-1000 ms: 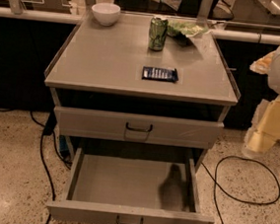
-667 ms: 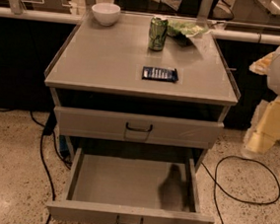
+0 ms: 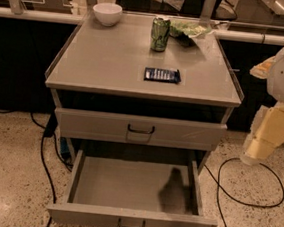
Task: Place rxbar blueberry into middle drawer
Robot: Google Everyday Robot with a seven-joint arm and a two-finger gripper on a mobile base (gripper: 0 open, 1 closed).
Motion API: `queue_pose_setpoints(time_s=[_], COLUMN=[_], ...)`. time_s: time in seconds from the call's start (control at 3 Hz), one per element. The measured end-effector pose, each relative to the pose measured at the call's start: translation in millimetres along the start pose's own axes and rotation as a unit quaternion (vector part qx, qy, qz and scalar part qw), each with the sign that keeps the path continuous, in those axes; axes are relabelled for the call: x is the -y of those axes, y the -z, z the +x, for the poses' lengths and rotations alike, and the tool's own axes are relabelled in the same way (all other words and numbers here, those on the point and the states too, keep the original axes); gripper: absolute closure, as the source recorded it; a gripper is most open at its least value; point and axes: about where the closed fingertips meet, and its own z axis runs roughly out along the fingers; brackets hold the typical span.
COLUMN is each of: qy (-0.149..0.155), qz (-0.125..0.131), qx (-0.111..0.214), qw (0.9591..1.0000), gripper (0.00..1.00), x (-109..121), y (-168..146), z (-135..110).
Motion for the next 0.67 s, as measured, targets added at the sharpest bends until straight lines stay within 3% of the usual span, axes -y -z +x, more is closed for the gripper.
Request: queue_pose_setpoints(time_s=[0.67], qy=[0.0], qz=[0.0], qx=[0.0], qw=[1.0], gripper=[0.0], x=[-7.5], y=[-3.6], z=[-3.2])
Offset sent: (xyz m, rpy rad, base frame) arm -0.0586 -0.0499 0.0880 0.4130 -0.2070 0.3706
